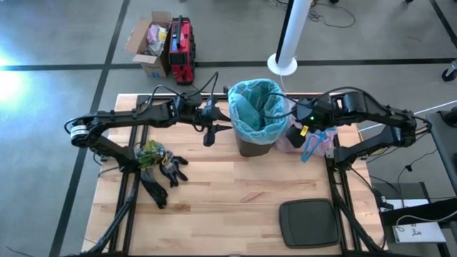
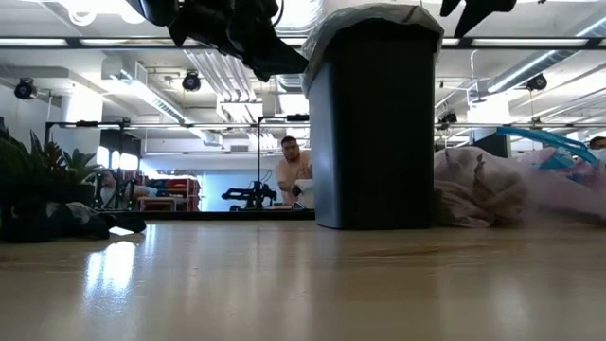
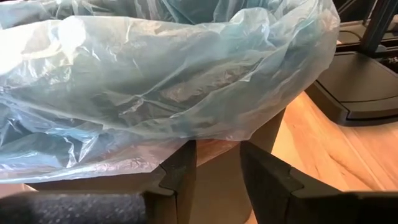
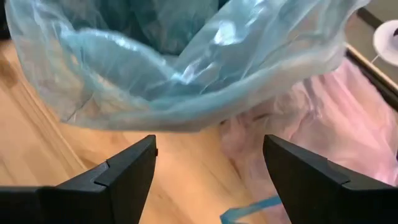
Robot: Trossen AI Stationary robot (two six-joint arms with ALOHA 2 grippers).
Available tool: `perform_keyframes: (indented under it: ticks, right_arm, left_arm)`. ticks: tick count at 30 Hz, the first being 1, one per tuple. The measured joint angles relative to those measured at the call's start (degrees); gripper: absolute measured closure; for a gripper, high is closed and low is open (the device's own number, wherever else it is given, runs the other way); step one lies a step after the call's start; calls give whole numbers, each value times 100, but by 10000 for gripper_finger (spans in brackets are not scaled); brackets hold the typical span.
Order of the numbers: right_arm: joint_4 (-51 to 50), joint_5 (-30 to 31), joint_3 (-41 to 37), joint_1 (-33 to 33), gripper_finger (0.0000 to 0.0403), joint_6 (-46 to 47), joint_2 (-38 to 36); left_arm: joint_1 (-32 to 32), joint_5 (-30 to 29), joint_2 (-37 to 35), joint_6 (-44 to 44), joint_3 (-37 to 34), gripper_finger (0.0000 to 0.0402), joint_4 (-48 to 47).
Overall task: Place trash/remove bag and relplace
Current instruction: Insert the new blue trash bag into the trash bin
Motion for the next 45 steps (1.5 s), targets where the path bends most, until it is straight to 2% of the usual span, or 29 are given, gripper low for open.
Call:
perform_keyframes:
  ticks: [4, 8, 19, 29, 33, 38, 45]
  right_arm:
    - [177, 59, 3, -9, 122, -95, -22]
    - [467, 447, 3, -5, 115, -651, 117]
    - [320, -107, -122, -9, 123, -1381, 615]
    - [942, 174, -449, -9, 119, -1649, 691]
    - [1119, 178, -734, -11, 121, -1607, 691]
    - [1094, 321, -933, -9, 131, -1607, 691]
    - [957, 289, -661, 33, 132, -1245, 505]
  left_arm:
    - [0, 0, 0, 0, 0, 298, -6]
    - [2, -1, 11, 2, 0, 301, 31]
    - [2, -4, 44, 98, 0, 282, 11]
    - [20, -14, 44, 140, 0, 291, -8]
    - [56, -384, 44, 258, 0, 298, -206]
    - [71, -1055, 44, 1014, 1, 303, -1036]
    - [69, -1159, -380, 861, 0, 296, -1074]
